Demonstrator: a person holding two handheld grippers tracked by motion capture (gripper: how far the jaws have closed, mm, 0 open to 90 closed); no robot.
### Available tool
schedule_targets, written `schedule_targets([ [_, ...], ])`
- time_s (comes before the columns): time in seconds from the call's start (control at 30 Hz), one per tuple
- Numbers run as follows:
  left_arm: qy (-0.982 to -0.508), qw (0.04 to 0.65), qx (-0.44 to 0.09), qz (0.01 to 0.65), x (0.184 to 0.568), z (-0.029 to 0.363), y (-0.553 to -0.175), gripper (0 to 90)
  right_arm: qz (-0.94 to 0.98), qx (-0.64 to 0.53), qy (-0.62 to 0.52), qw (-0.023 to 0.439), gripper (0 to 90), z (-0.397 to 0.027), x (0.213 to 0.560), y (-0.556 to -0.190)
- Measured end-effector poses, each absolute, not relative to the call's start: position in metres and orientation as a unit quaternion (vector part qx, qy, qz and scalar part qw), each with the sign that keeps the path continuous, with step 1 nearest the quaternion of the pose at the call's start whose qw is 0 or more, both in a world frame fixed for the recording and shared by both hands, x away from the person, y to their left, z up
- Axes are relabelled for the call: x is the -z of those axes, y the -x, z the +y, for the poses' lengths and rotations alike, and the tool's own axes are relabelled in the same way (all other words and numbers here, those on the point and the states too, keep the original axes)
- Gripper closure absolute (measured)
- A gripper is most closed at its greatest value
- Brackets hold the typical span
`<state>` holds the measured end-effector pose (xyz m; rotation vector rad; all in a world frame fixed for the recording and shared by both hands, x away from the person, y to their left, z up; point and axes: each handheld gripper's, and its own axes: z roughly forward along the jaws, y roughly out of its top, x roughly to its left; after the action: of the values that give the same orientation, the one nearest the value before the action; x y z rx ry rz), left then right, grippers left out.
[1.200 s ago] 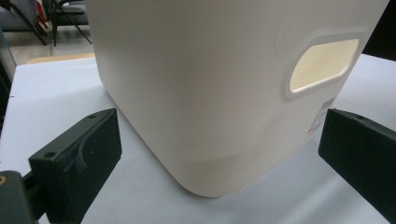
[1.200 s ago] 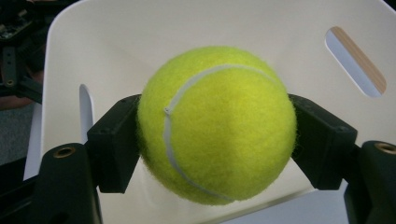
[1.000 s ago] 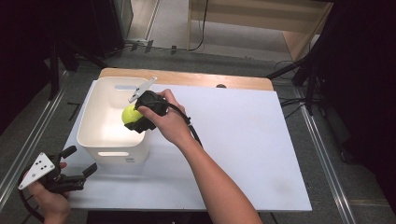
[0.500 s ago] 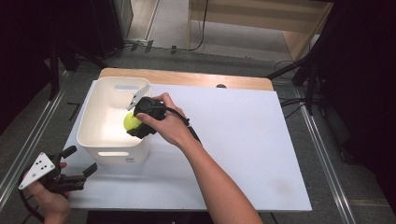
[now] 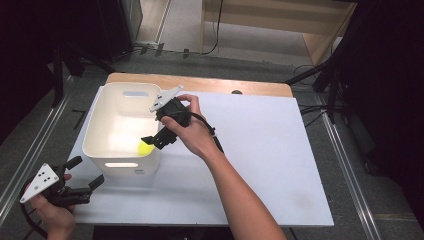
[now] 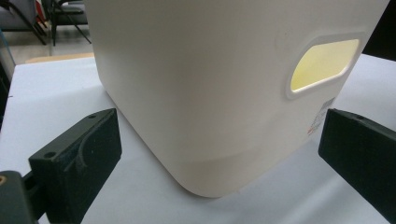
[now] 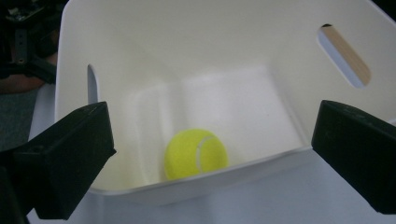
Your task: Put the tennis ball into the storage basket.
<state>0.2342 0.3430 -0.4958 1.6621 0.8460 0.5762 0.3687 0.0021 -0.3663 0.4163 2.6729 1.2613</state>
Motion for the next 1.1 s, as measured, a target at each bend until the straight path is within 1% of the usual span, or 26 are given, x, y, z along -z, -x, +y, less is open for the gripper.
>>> schedule_targets([
  [0.53,-0.708,0.556,-0.247,0.359,0.496,0.343,-0.234,0.0,0.860,-0.456,-0.206,0.097,0.0,-0.064,0.379,-0.359],
  [1.1,-0.710,0.554,-0.249,0.357,0.496,0.342,-0.234,0.0,0.843,-0.463,-0.252,0.107,0.0,-0.111,0.402,-0.341],
])
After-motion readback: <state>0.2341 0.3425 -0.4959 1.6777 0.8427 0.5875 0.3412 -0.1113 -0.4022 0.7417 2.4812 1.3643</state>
